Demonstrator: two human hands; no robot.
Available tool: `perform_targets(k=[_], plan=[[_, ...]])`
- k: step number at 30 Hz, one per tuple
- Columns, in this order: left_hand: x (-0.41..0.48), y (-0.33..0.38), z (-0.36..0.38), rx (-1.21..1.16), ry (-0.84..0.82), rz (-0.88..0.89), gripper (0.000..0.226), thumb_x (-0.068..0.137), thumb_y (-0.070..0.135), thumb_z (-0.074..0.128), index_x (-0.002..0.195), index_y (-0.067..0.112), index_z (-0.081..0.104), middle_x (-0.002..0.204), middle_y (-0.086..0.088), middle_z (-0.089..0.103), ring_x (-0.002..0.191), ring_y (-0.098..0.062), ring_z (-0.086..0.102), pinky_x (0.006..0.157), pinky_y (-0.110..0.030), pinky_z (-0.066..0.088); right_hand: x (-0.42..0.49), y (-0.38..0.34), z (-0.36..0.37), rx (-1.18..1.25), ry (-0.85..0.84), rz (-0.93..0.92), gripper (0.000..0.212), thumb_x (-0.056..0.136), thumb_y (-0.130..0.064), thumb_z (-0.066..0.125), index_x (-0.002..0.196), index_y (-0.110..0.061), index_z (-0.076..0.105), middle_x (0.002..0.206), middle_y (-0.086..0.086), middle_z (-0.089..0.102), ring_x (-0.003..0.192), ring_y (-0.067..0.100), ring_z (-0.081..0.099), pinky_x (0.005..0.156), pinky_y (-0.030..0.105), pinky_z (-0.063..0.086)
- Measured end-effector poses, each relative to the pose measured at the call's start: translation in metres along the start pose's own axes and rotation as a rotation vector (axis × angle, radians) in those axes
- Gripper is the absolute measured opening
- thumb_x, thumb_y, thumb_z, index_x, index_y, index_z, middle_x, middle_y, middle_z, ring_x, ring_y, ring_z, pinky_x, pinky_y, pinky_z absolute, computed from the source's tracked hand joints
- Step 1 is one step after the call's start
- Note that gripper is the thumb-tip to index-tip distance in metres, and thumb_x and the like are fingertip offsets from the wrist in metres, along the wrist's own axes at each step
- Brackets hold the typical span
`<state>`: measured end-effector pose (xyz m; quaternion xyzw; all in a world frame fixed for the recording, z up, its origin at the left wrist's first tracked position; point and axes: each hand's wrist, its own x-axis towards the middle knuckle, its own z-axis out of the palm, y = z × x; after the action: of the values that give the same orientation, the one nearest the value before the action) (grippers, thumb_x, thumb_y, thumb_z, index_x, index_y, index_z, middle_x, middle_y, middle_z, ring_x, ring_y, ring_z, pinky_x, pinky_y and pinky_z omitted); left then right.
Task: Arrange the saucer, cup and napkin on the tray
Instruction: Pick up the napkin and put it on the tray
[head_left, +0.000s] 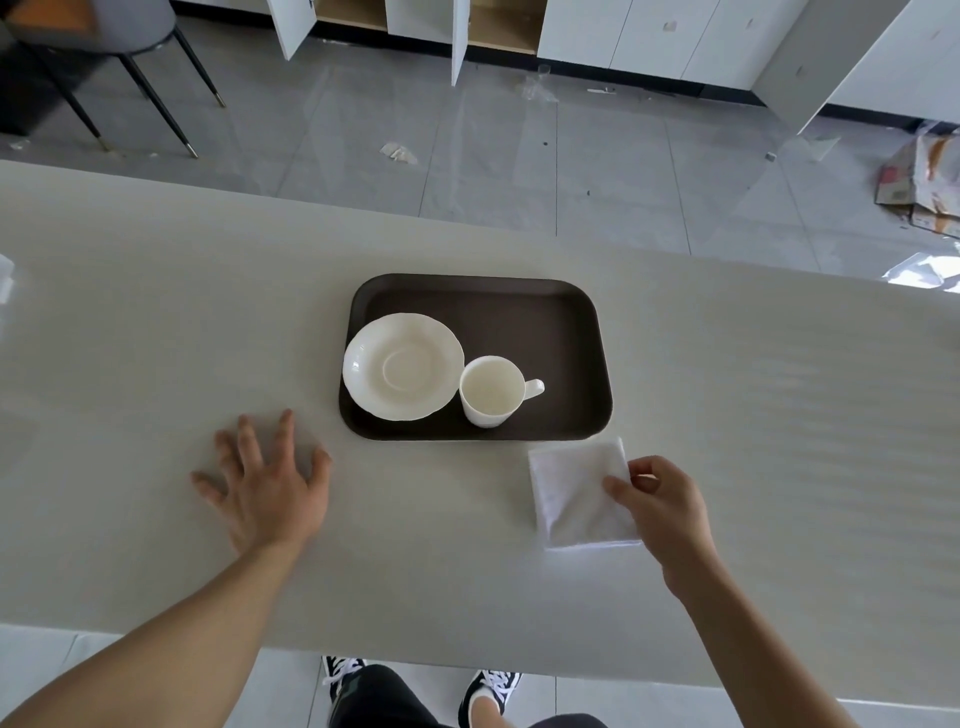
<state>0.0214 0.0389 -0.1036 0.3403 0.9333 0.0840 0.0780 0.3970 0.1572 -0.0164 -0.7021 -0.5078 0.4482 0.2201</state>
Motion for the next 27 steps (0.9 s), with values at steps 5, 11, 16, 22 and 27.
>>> perform_targets(k=[5,11,16,22,27], plan=[[-0.002,0.000,-0.002,0.002,0.004,0.004,0.070,0.084,0.060,0.030,0.149,0.033,0.033,0.162,-0.014,0.019,0.150,-0.037,0.010,0.113,-0.068,0.005,0.022,-0.027,-0.013,0.070,0.079,-0.061,0.011,0.080,-0.018,0.078,0.082,-0.020,0.067,0.075,-0.002,0.074,0.067,0.020,0.065,0.059,0.031,0.049],[-0.001,-0.002,0.003,0.020,0.014,0.003,0.063,0.090,0.050,0.050,0.149,0.033,0.034,0.161,-0.014,0.021,0.149,-0.037,0.011,0.113,-0.069,0.007,0.057,-0.061,-0.020,0.113,0.177,-0.116,0.011,0.081,-0.019,0.074,0.086,-0.018,0.064,0.077,-0.002,0.070,0.067,0.016,0.061,0.056,0.028,0.045],[-0.001,-0.002,0.002,0.022,0.017,0.004,0.066,0.086,0.055,0.040,0.149,0.034,0.034,0.161,-0.013,0.021,0.149,-0.036,0.012,0.113,-0.067,0.006,0.087,-0.076,-0.006,0.126,0.229,-0.108,0.012,0.086,-0.017,0.066,0.095,-0.018,0.058,0.083,-0.005,0.066,0.070,0.011,0.057,0.056,0.027,0.040],[-0.001,0.000,0.001,0.018,0.018,-0.004,0.071,0.083,0.059,0.032,0.149,0.034,0.034,0.161,-0.013,0.022,0.149,-0.035,0.012,0.114,-0.066,0.006,0.100,-0.067,0.022,0.172,0.194,-0.038,0.014,0.086,-0.015,0.066,0.098,-0.018,0.058,0.087,-0.006,0.064,0.076,0.012,0.059,0.057,0.026,0.043],[-0.001,-0.002,0.001,0.023,0.019,-0.005,0.071,0.082,0.060,0.031,0.149,0.035,0.034,0.161,-0.012,0.023,0.149,-0.034,0.011,0.114,-0.065,0.005,0.103,-0.053,0.031,0.107,0.227,0.011,0.014,0.087,-0.017,0.066,0.097,-0.016,0.057,0.085,-0.004,0.062,0.079,0.021,0.059,0.068,0.033,0.046]])
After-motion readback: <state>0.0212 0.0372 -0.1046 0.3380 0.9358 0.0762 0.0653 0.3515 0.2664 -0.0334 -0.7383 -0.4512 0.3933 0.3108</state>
